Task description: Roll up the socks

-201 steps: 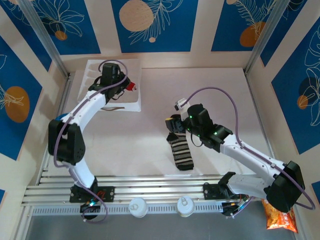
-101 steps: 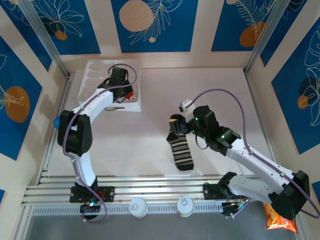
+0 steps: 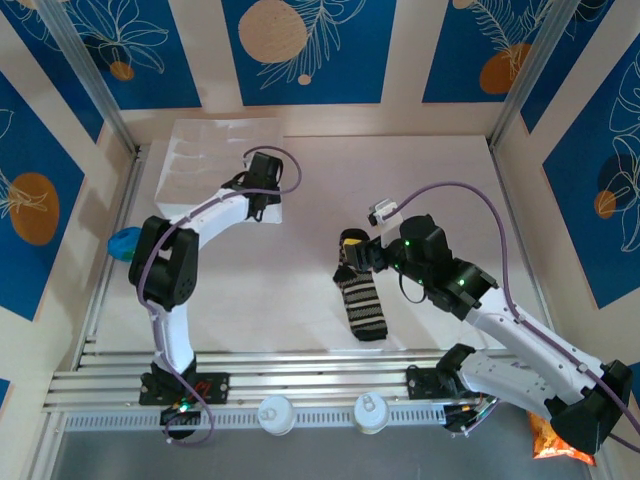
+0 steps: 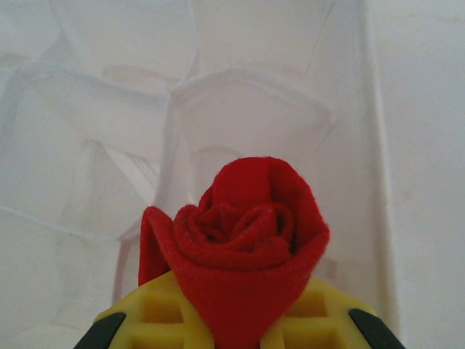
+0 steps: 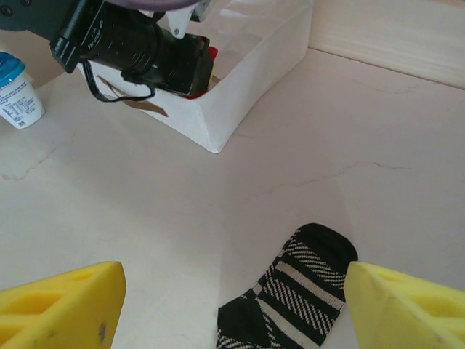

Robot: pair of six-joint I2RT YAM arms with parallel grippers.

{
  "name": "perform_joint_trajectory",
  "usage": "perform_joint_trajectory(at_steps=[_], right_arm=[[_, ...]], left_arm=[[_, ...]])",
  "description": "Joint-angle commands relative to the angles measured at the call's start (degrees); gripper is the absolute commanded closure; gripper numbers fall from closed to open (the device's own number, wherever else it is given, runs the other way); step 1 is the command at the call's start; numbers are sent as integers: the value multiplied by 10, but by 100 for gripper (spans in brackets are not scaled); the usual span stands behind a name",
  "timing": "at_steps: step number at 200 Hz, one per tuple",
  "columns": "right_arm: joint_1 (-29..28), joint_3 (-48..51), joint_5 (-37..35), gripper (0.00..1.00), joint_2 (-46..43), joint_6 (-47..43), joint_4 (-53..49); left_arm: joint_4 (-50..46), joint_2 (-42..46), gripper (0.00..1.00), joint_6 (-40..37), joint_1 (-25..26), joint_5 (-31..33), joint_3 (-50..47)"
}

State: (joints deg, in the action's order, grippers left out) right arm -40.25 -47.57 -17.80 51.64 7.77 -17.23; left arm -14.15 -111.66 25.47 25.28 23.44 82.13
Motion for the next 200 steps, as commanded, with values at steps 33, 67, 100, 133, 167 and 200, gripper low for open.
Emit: perform_joint_trajectory(at_steps=[33, 67, 100, 133, 167, 200], right_arm=[[8, -10, 16, 21, 8, -2, -6], [10, -10, 15, 21, 8, 1, -8], [13, -8, 14, 21, 8, 4, -10], [20, -9, 12, 21, 13, 3, -4], [30, -17, 19, 21, 21, 0, -2], [41, -27, 29, 22, 26, -1, -10]], left_arm=[[18, 20, 100, -35, 24, 40, -18], [-11, 18, 82, -42, 29, 29, -14], [-68, 44, 46, 0, 29, 2, 4], [-151, 68, 21, 46, 29, -29, 47], [-203, 98, 12, 87, 24, -72, 88], [-260, 92, 30, 155, -14, -136, 125]])
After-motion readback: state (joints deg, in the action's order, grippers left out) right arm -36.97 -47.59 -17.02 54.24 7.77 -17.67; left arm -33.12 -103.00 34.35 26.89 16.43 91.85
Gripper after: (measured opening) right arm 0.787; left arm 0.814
